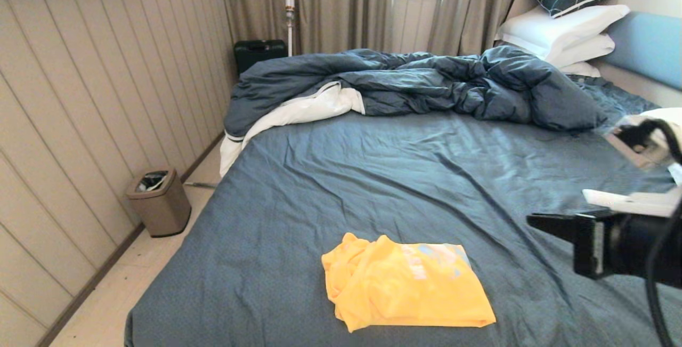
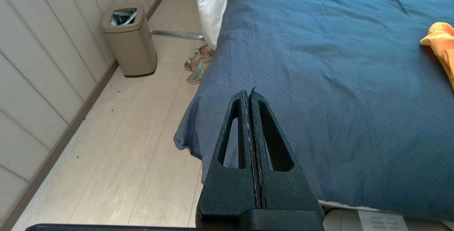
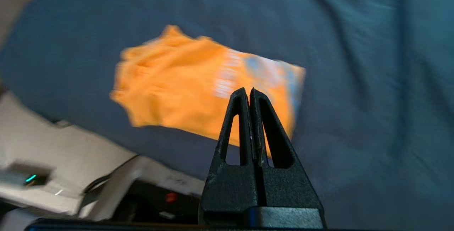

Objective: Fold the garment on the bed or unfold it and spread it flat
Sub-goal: Unford the yellow T-shirt

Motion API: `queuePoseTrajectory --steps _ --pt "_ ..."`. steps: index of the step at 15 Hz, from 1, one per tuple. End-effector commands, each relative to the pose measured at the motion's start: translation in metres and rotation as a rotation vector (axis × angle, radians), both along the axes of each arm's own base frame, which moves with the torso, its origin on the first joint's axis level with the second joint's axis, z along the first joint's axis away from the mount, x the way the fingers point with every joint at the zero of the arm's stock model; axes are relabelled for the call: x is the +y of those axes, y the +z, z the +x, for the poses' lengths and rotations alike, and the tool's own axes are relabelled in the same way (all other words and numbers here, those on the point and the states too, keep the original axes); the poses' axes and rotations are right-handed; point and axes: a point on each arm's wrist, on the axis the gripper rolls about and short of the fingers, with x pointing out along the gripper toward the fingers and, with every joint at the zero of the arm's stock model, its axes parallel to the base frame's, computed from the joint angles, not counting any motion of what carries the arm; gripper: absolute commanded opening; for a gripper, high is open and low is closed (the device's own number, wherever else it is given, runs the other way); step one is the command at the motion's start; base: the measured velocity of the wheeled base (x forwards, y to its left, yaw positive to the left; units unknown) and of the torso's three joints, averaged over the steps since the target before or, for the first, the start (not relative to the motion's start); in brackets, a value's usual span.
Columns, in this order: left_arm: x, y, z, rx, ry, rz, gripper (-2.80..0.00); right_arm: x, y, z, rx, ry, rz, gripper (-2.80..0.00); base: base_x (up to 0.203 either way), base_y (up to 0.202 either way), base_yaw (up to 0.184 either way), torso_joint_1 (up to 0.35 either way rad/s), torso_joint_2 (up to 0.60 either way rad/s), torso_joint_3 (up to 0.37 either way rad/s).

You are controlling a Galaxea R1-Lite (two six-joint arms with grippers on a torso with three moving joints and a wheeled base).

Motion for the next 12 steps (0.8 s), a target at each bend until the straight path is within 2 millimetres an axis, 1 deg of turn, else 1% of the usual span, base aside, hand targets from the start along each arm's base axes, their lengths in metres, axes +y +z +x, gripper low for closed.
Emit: queuePoseTrajectory --steps 1,3,5,7,9,10,12 --pt "0.000 -0.001 0.000 0.004 0.000 0.000 -2.80 -0.030 0.003 -0.045 -0.082 -0.040 0.035 -2.80 0.000 0.000 0.000 0.000 0.00 0.000" --pt "0.000 0.000 0.000 0.004 0.000 0.000 -2.80 -0.051 -0.007 -0.070 -0.069 -0.120 0.016 -2.80 0.000 0.000 0.000 0.000 0.00 0.000" --pt "0.000 -0.001 0.000 0.004 0.001 0.000 -2.80 -0.070 -0.019 -0.097 -0.087 -0.236 0.020 -2.80 0.000 0.000 0.000 0.000 0.00 0.000" --pt "0.000 -0.001 0.000 0.004 0.001 0.002 -2.80 -0.081 -0.032 -0.121 -0.100 -0.382 0.016 -2.80 0.000 0.000 0.000 0.000 0.00 0.000" --pt "0.000 0.000 0.000 0.003 0.001 0.002 -2.80 -0.085 -0.046 -0.144 -0.136 -0.469 -0.001 -2.80 0.000 0.000 0.000 0.000 0.00 0.000" --pt "0.000 0.000 0.000 0.003 0.001 0.002 -2.80 -0.086 -0.056 -0.154 -0.157 -0.480 -0.015 -2.80 0.000 0.000 0.000 0.000 0.00 0.000" --pt "0.000 -0.001 0.000 0.004 0.001 0.000 -2.80 -0.083 -0.077 -0.171 -0.203 -0.444 -0.025 -2.80 0.000 0.000 0.000 0.000 0.00 0.000"
